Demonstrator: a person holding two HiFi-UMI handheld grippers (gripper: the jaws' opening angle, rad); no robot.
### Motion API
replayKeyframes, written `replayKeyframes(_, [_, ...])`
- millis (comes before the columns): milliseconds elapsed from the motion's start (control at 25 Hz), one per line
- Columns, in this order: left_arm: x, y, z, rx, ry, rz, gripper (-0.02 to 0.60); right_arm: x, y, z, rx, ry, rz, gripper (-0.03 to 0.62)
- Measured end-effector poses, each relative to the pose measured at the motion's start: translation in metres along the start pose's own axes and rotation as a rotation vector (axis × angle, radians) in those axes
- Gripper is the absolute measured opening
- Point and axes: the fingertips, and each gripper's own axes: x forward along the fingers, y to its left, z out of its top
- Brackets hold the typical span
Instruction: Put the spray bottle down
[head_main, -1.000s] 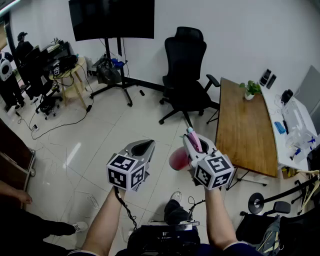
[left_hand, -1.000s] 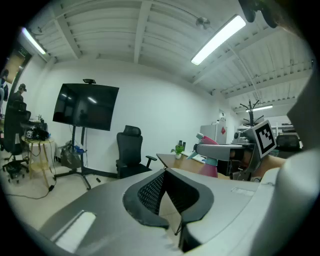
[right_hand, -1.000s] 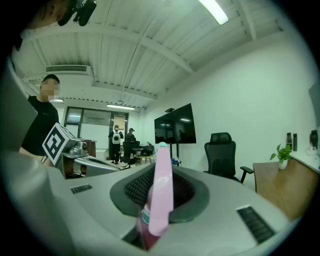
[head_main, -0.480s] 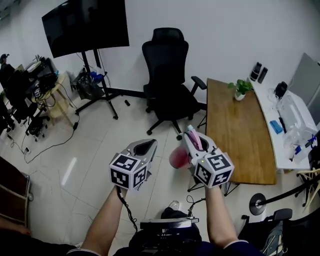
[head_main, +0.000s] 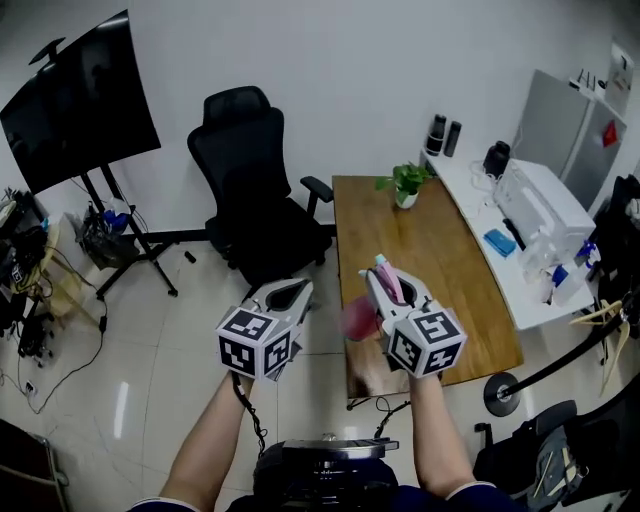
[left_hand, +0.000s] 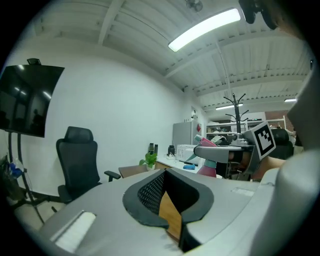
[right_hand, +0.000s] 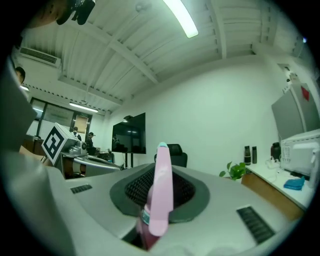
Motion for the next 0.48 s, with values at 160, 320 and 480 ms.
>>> replayKeyframes(160, [0.047, -0.023, 0.007, 0.019, 0.016, -0.101, 0.011, -0.017, -0.046, 0.0, 0.014, -0.007, -0.109, 0.074])
replayKeyframes(320, [0.091, -0.05, 0.005, 0.025, 0.035, -0.202, 0.011, -0.038, -0.087, -0.005, 0.012, 0.008, -0.218, 0.074])
replayKeyframes(480, [0.127, -0.079, -0.003, 0.034, 0.051, -0.307, 0.011, -0.061, -0.124, -0.015, 0.009, 0.028, -0.33, 0.074])
